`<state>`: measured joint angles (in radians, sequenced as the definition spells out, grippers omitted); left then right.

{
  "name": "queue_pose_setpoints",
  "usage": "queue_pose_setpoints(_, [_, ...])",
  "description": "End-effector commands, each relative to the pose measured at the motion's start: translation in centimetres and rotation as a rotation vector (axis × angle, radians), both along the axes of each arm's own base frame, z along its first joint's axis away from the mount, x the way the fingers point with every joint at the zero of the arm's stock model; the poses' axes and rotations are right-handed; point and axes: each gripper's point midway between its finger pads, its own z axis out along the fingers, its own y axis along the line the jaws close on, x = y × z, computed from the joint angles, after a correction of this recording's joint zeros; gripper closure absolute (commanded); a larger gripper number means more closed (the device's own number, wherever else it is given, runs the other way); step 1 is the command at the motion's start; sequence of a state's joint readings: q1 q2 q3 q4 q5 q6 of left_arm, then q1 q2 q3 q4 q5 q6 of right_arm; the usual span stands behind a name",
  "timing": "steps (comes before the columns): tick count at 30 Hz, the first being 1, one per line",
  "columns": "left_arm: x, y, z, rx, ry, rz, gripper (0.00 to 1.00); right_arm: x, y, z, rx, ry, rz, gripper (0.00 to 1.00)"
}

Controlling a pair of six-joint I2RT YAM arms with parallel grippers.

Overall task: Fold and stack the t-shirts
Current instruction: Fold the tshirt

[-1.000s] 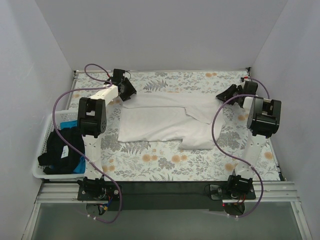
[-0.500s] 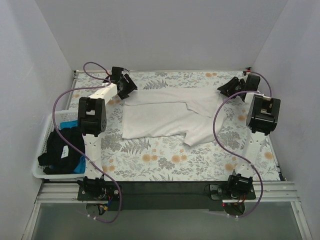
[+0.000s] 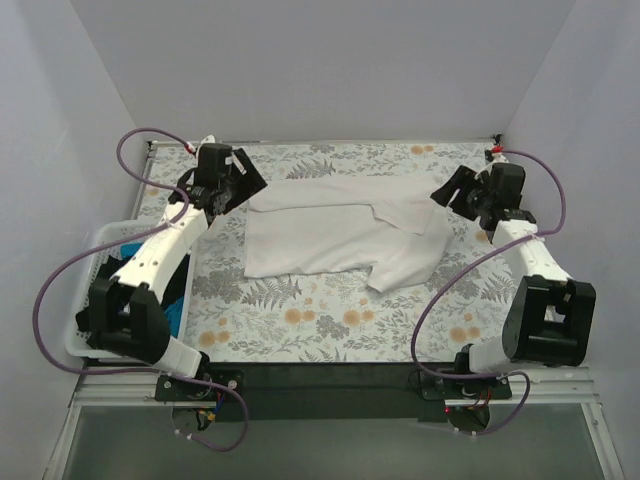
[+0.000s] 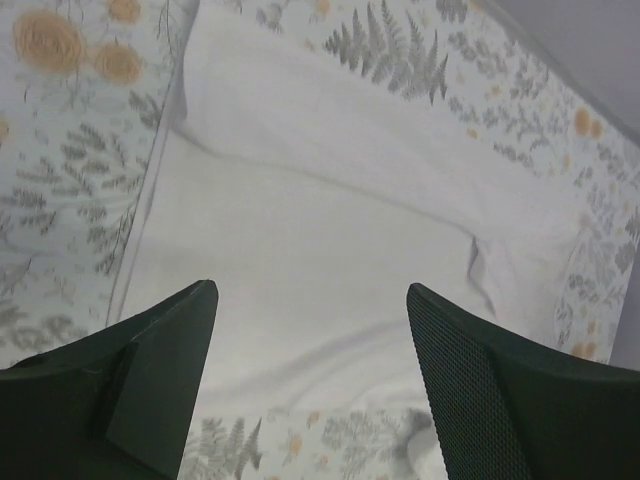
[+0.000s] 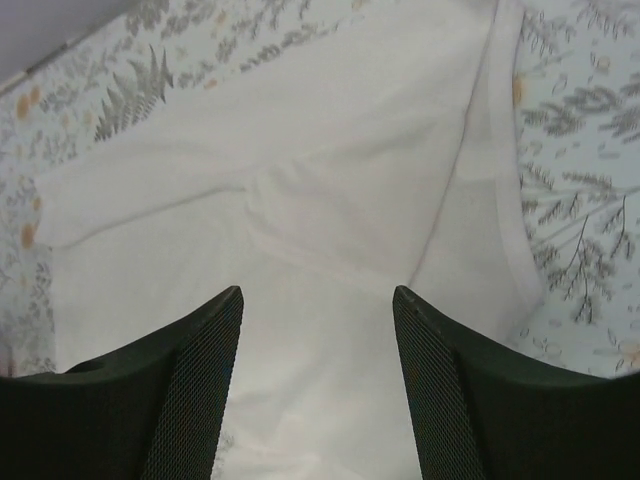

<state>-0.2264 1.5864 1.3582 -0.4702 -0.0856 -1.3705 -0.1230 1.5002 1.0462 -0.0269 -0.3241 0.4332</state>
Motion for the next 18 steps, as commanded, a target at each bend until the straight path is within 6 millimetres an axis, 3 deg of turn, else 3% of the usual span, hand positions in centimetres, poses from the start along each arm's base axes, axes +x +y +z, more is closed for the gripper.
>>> queue_pose_setpoints(1, [-6.5,0.2,-3.4,0.062,0.131,0.013,0.24,-4.7,-0.2,-3.8,-0.100,0.137,-0.067,0.31])
queue_pose_setpoints(2, [-9.0,0.7,-5.8,0.098,0.204,0.014,0.24,-5.6,0.7,-4.0,-0.112,0.143,-0.048,0.30])
queue_pose_setpoints(3, [-10.1,0.8,-6.5,0.112,0.223,0.014,0.24,-6.4,1.2,-3.4,-0.116,0.131,-0.041,0.29])
queue_pose_setpoints(4, [-11.3,0.5,-6.5,0.109,0.221,0.002,0.24,-7.5,1.4,-4.2,-0.122,0.152,-0.043,0.28])
queue_pose_setpoints(5, [-13.1,0.8,-8.8,0.108,0.279,0.012,0.24,-8.0,1.7,-4.4,-0.128,0.152,-0.040,0.27])
queue_pose_setpoints(7, [-14.3,0.9,-10.1,0.100,0.305,0.014,0.24,-9.2,3.4,-4.0,-0.146,0.128,0.002,0.26])
queue_pose_setpoints(10, [-15.2,1.6,-12.0,0.148,0.347,0.039,0.24,-11.1,4.8,-4.8,-0.175,0.149,0.061,0.26])
queue_pose_setpoints(12, [-14.9,2.2,-12.3,0.178,0.345,0.068,0.24,-12.1,5.4,-5.3,-0.193,0.151,0.095,0.26])
queue_pose_setpoints(18, [-14.5,2.3,-14.1,0.225,0.397,0.076,0.30,-13.9,4.1,-7.2,-0.247,0.177,0.065,0.26])
